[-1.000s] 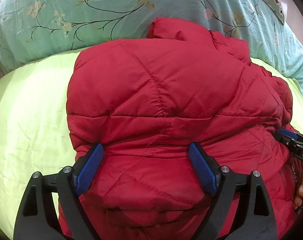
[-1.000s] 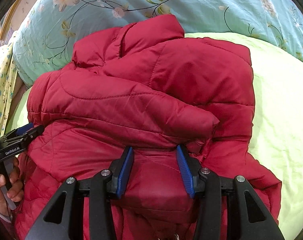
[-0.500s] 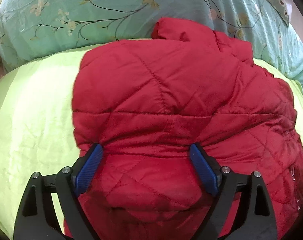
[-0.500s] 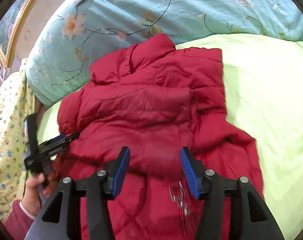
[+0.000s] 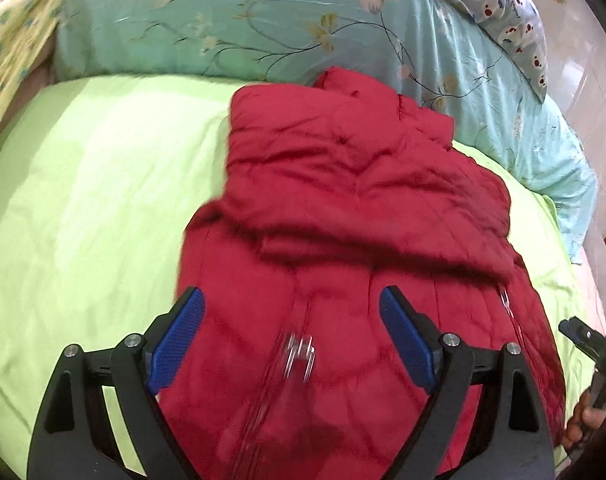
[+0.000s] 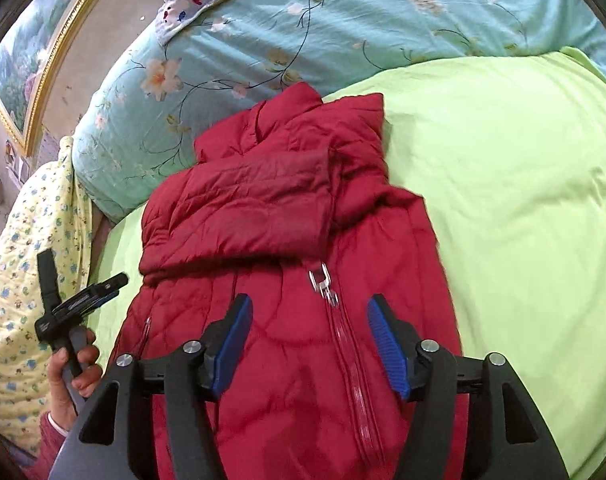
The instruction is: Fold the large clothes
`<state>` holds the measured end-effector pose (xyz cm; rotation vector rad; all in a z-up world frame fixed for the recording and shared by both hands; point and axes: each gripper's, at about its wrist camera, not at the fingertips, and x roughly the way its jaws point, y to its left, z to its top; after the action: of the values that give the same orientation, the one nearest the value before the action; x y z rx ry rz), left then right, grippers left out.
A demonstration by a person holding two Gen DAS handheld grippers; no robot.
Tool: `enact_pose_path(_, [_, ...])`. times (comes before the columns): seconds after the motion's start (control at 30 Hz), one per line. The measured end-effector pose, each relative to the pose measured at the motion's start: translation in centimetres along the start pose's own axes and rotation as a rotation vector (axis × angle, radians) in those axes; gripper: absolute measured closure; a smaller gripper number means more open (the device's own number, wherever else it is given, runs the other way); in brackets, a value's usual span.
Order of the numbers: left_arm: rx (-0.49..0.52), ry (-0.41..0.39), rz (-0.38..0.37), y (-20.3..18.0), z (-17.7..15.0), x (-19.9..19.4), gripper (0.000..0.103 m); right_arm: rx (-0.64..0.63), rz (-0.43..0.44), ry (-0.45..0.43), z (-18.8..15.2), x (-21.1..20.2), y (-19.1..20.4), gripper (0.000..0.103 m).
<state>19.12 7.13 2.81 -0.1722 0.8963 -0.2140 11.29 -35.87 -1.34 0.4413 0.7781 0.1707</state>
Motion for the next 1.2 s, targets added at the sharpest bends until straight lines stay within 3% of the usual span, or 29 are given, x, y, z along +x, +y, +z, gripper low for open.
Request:
enact_pose_path(0.53, [-0.119, 0.081, -0.008, 6.8, -8.6, -4.6, 0.013, 0.129, -0.055, 0.010, -4.8, -4.6, -5.6, 0.033])
enact_pose_path(0.67, [-0.154, 0.124, -0.048, 7.6, -10.0, -4.3, 0.013, 0.141, -0.043, 0.045, -5.5, -4.6, -6.3, 0.033])
enact_pose_path(1.03, [-0.105, 0.185, -0.102, 7.2, -12.5, -3.8, 0.013, 0.142, -0.006, 0.197, -7.7, -2.9, -6.5, 0.033])
enact_pose_path(1.2, [-0.093, 0.205, -0.137, 7.0, -13.7, -3.8, 0.013, 0.111, 0.024, 0.238, -8.6, -2.6, -5.7, 0.039])
